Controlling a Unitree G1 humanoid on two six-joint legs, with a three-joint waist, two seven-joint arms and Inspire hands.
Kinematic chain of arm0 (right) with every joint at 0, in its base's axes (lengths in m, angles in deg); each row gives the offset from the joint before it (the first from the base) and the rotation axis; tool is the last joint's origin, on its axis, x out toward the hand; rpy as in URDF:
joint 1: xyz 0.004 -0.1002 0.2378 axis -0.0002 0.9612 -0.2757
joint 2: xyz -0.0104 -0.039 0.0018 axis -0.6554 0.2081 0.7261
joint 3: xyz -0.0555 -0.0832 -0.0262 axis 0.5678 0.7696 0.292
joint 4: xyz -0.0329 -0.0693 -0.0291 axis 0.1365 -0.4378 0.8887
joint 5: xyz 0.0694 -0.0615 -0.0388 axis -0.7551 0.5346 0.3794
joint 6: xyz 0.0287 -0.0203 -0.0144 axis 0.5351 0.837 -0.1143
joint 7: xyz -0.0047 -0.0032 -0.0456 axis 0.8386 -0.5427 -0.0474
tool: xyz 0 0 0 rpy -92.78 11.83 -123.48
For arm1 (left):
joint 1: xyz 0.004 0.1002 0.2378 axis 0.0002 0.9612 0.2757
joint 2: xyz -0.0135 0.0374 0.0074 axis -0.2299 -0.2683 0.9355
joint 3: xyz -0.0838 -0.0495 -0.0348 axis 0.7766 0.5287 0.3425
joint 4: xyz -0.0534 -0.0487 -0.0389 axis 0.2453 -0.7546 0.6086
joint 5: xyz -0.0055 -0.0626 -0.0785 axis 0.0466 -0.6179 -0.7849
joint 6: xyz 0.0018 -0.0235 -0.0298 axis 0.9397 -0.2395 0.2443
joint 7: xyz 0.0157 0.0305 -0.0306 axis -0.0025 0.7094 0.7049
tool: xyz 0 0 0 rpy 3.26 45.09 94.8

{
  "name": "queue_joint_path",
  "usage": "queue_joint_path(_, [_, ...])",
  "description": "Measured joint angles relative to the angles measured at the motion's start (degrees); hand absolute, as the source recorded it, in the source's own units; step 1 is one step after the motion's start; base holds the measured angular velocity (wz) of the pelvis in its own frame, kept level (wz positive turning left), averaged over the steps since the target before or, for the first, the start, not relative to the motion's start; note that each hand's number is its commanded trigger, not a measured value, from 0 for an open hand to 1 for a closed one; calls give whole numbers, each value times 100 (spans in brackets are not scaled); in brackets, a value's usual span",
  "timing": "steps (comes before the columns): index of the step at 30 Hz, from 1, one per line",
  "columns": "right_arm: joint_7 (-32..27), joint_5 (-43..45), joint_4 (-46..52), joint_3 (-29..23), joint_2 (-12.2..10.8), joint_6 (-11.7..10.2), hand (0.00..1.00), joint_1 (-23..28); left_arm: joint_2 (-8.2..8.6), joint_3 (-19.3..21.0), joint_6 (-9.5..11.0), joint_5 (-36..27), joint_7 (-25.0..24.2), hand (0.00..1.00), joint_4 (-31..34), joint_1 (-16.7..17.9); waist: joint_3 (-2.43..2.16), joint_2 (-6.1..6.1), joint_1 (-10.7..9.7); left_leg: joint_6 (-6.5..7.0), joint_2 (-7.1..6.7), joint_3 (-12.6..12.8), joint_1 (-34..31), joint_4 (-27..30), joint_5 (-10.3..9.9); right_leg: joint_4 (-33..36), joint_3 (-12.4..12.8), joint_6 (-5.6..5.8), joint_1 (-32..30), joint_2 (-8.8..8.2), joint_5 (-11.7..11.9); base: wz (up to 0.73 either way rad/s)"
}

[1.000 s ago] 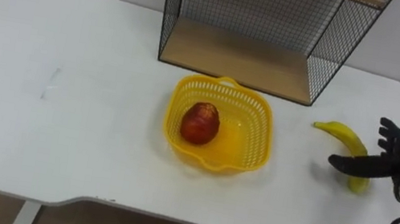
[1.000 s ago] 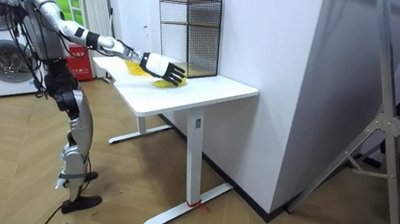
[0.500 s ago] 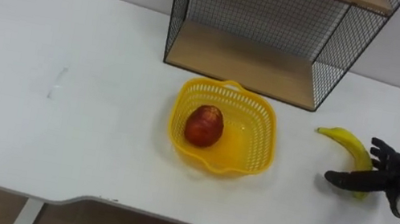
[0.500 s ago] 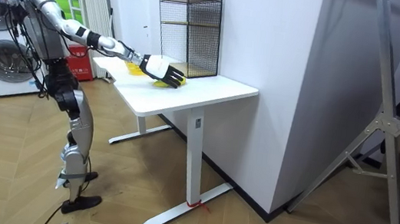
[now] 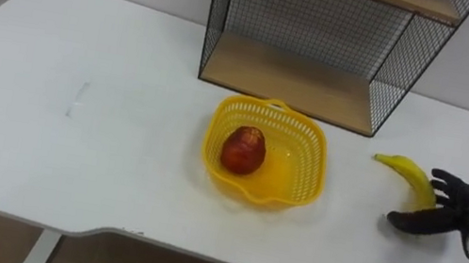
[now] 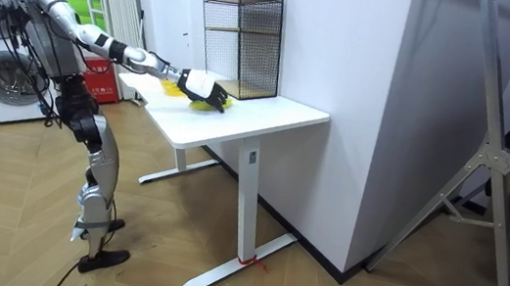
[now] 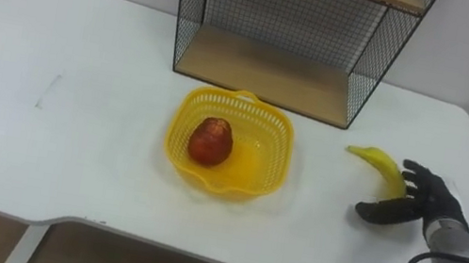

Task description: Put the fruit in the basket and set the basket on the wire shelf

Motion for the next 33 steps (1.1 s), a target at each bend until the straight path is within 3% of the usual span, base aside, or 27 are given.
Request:
queue_joint_path(12, [-274,1247,75,107,75,92,100,164,-2,2,12,2,-109,0,-1,-72,-48,-50,185,-4,5,12,5,0,3,7,-14,-11,-9,0,7,0])
queue_joint_path(22, [-452,1388,110,337,48,214,100,183,-102,-20,98,-13,-110,0,-4,-342,9,-166,326,-18,13,-6,-108,97,-4,11,11,-42,-80,29,36,-1])
queue_joint_path(33, [-460,1198,587,443,3,338,100,252,-187,-227,111,-49,-100,0,-12,-389,8,-159,309,-25,25,46,-159,66,13,18,47,-51,-139,30,65,-2])
